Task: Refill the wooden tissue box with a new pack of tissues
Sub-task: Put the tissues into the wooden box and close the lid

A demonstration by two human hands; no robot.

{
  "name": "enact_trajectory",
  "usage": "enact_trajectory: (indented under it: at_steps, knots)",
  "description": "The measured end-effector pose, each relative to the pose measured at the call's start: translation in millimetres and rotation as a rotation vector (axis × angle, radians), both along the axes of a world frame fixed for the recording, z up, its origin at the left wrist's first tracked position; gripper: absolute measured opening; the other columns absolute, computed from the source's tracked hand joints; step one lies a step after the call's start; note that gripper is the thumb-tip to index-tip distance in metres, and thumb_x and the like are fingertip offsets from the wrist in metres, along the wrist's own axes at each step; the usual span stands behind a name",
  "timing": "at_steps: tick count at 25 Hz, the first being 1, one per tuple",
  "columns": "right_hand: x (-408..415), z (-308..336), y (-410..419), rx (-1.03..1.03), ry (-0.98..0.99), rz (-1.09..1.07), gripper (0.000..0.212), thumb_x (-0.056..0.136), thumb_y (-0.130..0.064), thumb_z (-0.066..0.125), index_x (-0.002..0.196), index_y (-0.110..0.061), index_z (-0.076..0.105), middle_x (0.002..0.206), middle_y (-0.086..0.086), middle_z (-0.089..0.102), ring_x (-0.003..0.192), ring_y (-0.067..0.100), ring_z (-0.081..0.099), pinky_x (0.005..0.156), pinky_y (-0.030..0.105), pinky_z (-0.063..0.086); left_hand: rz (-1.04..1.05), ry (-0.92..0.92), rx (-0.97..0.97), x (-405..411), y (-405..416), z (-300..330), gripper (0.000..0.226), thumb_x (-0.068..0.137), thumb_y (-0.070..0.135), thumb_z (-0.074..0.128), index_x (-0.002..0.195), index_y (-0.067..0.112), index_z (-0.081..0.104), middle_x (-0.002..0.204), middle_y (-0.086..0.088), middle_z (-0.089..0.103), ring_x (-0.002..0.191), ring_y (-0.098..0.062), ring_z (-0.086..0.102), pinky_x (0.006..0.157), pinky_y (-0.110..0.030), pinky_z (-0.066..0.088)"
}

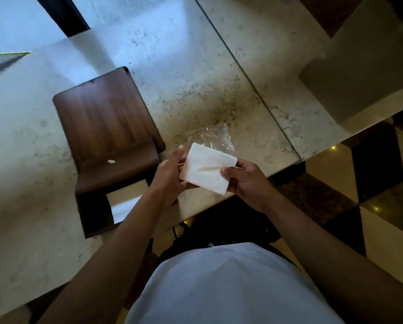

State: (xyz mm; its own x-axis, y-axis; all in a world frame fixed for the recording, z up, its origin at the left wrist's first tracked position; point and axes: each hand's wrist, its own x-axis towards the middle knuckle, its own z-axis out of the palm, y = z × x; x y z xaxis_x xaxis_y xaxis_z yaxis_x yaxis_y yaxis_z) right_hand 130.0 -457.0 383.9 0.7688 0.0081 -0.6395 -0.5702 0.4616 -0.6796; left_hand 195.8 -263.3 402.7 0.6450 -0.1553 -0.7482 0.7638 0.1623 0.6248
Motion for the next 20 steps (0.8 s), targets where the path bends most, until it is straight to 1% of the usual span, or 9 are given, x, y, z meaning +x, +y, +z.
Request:
enact_trajectory:
  at_steps: [2,5,8,11,13,15,16,18,20]
  knots:
    - [2,2,11,-0.044,-0.014,0.097,0.028,0.091,-0.001,0.064,0.119,-0.007,0.067,0.109,0.012,0.077,0.098,0.031,0.075,0.074,0.04,0.061,-0.019,-0.001,-0.043,-9,19,1,0.036,0.092,0.043,0.067,0.101,0.01,0.077,0.101,-0.01,0.079,0.095,-0.029,0.076,0.082,-0.05,0.061]
    - [6,3,28,-0.068,-0.017,0.203,0.027,0.09,0.0,0.065,0.116,-0.009,0.068,0.104,0.01,0.078,0.094,0.031,0.076,0.073,0.041,0.061,-0.053,-0.048,0.094,-26,45,0,0.033,0.087,0.027,0.076,0.114,0.009,0.073,0.117,-0.013,0.074,0.108,-0.033,0.071,0.093,-0.052,0.057]
    - [13,4,52,-0.076,-0.019,0.318,0.027,0.09,0.0,0.065,0.115,-0.01,0.067,0.106,0.01,0.078,0.099,0.031,0.075,0.079,0.044,0.062,0.046,-0.117,0.154,-46,77,1,0.031,0.084,0.014,0.078,0.114,0.009,0.073,0.115,-0.011,0.076,0.107,-0.031,0.071,0.089,-0.051,0.06]
    - [21,7,87,-0.098,-0.031,0.428,0.025,0.09,0.0,0.065,0.11,-0.015,0.069,0.103,0.006,0.078,0.098,0.027,0.075,0.078,0.042,0.062,0.149,-0.125,0.219,-63,112,1,0.028,0.083,0.014,0.079,0.111,0.014,0.074,0.111,-0.007,0.077,0.101,-0.026,0.073,0.079,-0.042,0.062]
    - [28,10,109,-0.135,-0.022,0.44,0.028,0.089,-0.001,0.066,0.115,-0.011,0.066,0.11,0.012,0.075,0.1,0.03,0.074,0.08,0.045,0.062,0.204,-0.13,0.26,-70,131,1,0.028,0.083,0.015,0.079,0.111,0.014,0.074,0.111,-0.004,0.076,0.1,-0.022,0.072,0.071,-0.034,0.061]
    - [34,11,133,-0.178,-0.019,0.443,0.033,0.088,-0.004,0.068,0.12,-0.007,0.063,0.112,0.014,0.074,0.098,0.031,0.075,0.077,0.044,0.063,0.272,-0.136,0.274,-73,153,0,0.028,0.085,0.013,0.078,0.112,0.011,0.072,0.112,-0.007,0.075,0.1,-0.022,0.072,0.067,-0.03,0.06]
    - [36,11,145,-0.193,-0.023,0.449,0.034,0.087,-0.004,0.069,0.12,-0.006,0.063,0.11,0.015,0.075,0.096,0.03,0.075,0.075,0.043,0.063,0.293,-0.143,0.289,-73,164,-1,0.029,0.085,0.012,0.077,0.113,0.009,0.072,0.111,-0.007,0.074,0.099,-0.022,0.072,0.066,-0.03,0.06]
    - [41,12,169,-0.236,-0.029,0.46,0.032,0.086,-0.004,0.071,0.118,-0.002,0.066,0.107,0.015,0.077,0.093,0.029,0.076,0.077,0.044,0.063,0.309,-0.163,0.342,-72,184,-2,0.031,0.086,0.012,0.077,0.115,0.007,0.071,0.109,-0.008,0.075,0.094,-0.022,0.073,0.066,-0.032,0.062]
    - [45,9,189,-0.308,-0.013,0.453,0.026,0.086,-0.006,0.074,0.11,-0.001,0.07,0.105,0.015,0.077,0.09,0.027,0.077,0.08,0.043,0.063,0.286,-0.171,0.4,-68,201,-5,0.031,0.086,0.012,0.077,0.115,0.006,0.071,0.107,-0.008,0.075,0.093,-0.022,0.074,0.074,-0.041,0.064]
